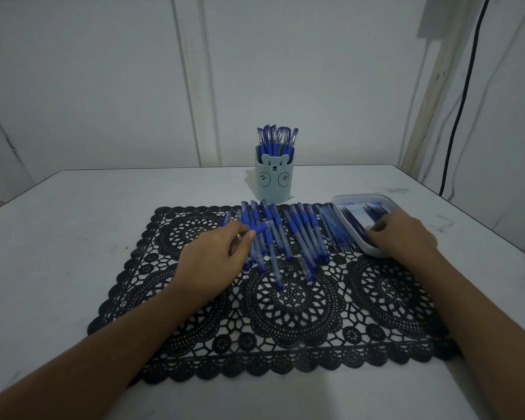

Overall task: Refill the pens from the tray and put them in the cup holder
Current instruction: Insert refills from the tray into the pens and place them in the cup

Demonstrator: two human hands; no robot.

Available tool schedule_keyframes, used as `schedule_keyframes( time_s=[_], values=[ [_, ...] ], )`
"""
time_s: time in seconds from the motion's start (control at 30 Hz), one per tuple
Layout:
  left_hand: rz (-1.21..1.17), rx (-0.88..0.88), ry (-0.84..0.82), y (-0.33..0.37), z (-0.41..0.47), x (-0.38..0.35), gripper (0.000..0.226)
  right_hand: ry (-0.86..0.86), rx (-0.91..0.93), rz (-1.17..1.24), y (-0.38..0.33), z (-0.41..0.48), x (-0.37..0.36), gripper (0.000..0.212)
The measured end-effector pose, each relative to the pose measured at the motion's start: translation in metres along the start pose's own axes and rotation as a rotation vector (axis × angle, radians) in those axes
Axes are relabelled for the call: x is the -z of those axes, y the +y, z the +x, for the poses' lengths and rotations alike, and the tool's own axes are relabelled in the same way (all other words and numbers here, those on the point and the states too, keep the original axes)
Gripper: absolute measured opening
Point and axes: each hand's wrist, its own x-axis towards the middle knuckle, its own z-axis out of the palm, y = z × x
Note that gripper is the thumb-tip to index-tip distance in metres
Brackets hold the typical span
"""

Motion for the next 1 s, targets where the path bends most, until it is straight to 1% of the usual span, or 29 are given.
schedule_keyframes(
  time_s=[0.13, 0.23, 0.27, 0.33, 0.37, 0.43, 0.5, 0.53, 0.6, 0.7, 0.77, 0.83, 1.0],
  values=[
    [-0.006, -0.008, 0.005, 0.0, 0.0, 0.0, 0.024, 0.004, -0.009, -0.029, -0.002, 0.001, -0.003, 0.017],
    [0.0, -0.012, 0.003, 0.0, -0.001, 0.001, 0.024, 0.003, -0.017, -0.039, -0.005, -0.001, -0.002, 0.022],
    [0.002, -0.013, 0.003, 0.0, -0.001, 0.001, 0.025, 0.017, -0.015, -0.033, -0.005, -0.002, -0.002, 0.024],
    [0.001, -0.012, -0.002, 0.0, -0.001, 0.001, 0.024, 0.094, 0.01, 0.01, -0.006, -0.005, -0.001, 0.02],
    [-0.001, -0.013, -0.004, 0.001, -0.001, 0.001, 0.024, 0.159, 0.033, 0.064, -0.007, -0.007, -0.001, 0.019],
    [-0.003, -0.019, -0.004, 0.001, -0.001, 0.001, 0.024, 0.274, 0.099, 0.263, -0.013, -0.012, 0.004, 0.022],
    [-0.007, -0.023, -0.004, 0.0, 0.0, 0.0, 0.024, 0.287, 0.186, 0.503, -0.022, -0.018, 0.01, 0.021],
    [-0.008, -0.027, -0.005, 0.0, 0.0, 0.0, 0.024, 0.253, 0.226, 0.612, -0.027, -0.022, 0.013, 0.022],
    [-0.001, -0.049, -0.009, 0.0, 0.0, 0.0, 0.024, 0.128, 0.282, 0.835, -0.037, -0.034, 0.017, 0.024],
    [-0.006, -0.081, -0.009, 0.0, -0.001, 0.0, 0.022, -0.151, 0.325, 1.214, -0.05, -0.057, 0.021, 0.018],
    [-0.019, -0.108, -0.009, 0.0, -0.001, 0.001, 0.025, -0.293, 0.34, 1.398, -0.058, -0.07, 0.019, 0.013],
    [-0.032, -0.127, -0.008, 0.0, -0.001, 0.0, 0.03, -0.343, 0.353, 1.479, -0.063, -0.078, 0.015, 0.012],
    [-0.054, -0.147, -0.004, -0.002, -0.001, -0.002, 0.029, -0.41, 0.314, 1.553, -0.068, -0.084, 0.008, 0.012]
  ],
)
